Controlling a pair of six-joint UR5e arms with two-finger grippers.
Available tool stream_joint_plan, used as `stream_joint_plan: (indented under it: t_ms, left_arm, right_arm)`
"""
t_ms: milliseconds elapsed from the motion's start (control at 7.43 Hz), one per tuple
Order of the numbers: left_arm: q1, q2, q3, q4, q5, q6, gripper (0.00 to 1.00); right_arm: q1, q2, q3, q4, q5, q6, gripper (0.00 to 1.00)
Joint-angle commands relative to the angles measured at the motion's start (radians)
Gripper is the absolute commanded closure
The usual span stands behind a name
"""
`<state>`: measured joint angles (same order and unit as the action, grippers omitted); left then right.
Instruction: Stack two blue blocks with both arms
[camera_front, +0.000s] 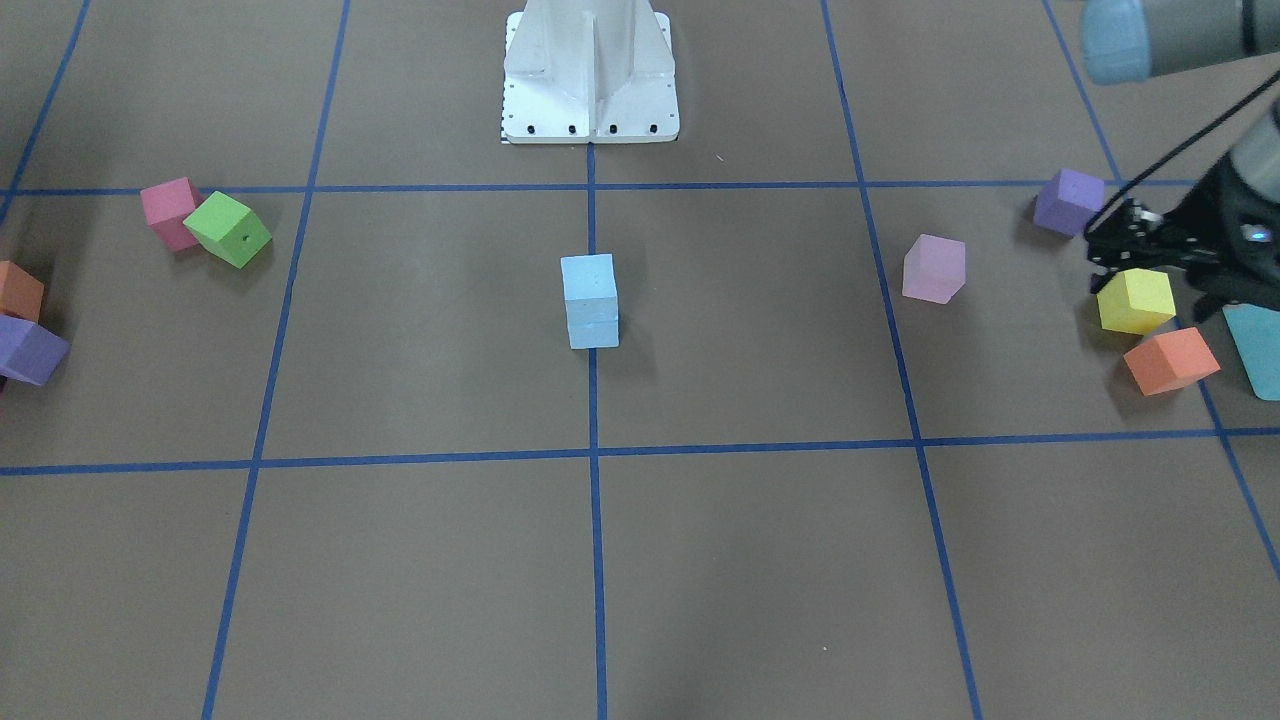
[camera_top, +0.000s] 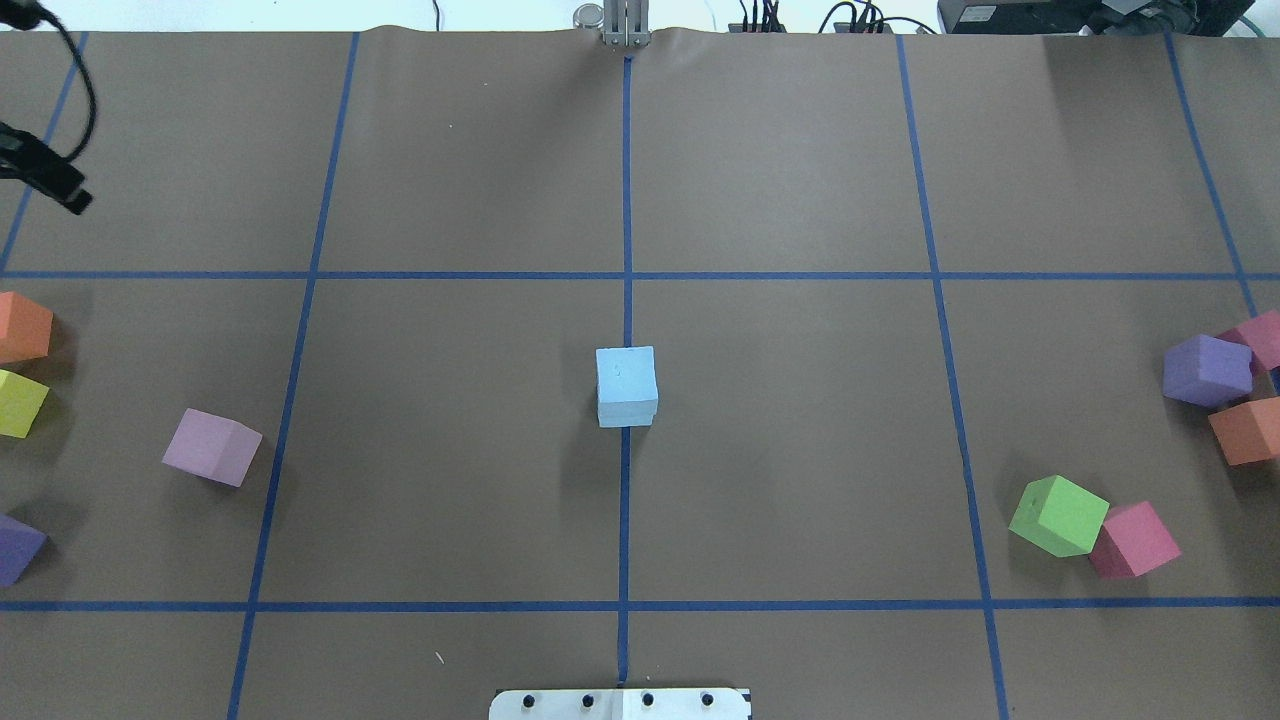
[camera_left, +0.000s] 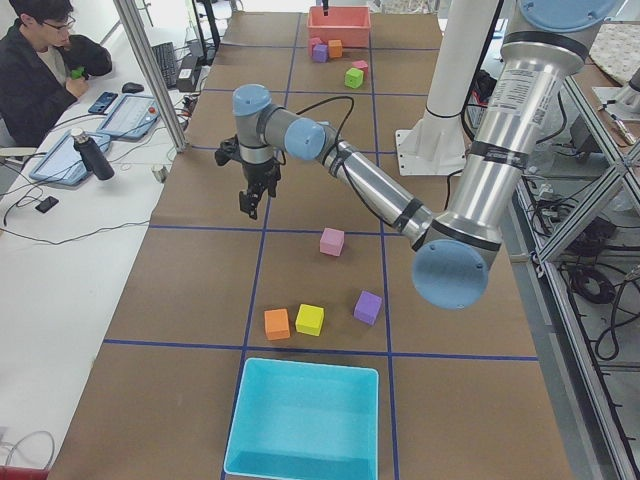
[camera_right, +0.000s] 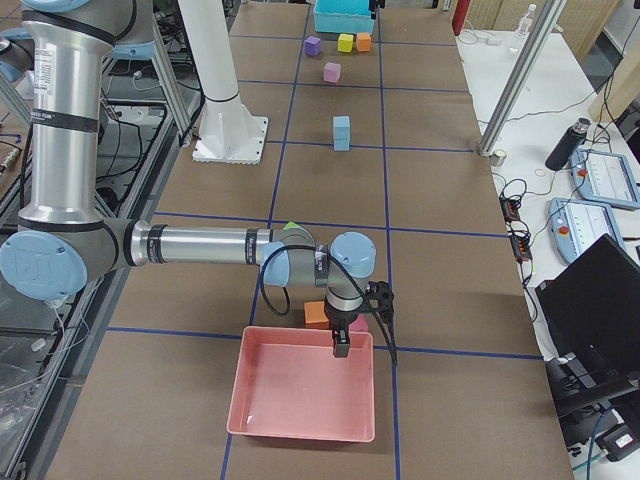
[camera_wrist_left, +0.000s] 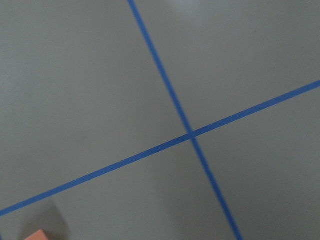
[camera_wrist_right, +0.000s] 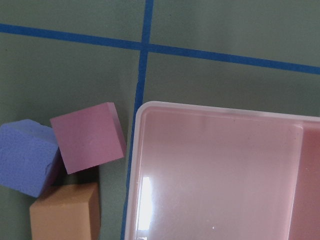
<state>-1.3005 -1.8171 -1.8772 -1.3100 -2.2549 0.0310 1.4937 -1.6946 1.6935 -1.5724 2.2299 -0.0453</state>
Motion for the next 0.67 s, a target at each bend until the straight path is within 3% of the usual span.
stream_joint_plan:
  t_ms: [0, 269, 538]
  left_arm:
    - [-0.214, 0.134, 0.134, -0.008, -0.052, 0.228, 0.02]
    - [-0.272, 0.227, 0.304, -0.188, -0.051, 0.225, 0.02]
    - [-0.324, 0.285, 0.304, -0.241, -0.051, 0.214, 0.02]
  right_arm:
    - [-0.001, 0.0, 0.002, 0.0, 0.001, -0.001, 0.0]
    - [-0.001, 0.003, 0.002, 0.0, 0.001, -0.001, 0.0]
    - [0.0, 0.004, 0.002, 0.0, 0.001, -0.001, 0.0]
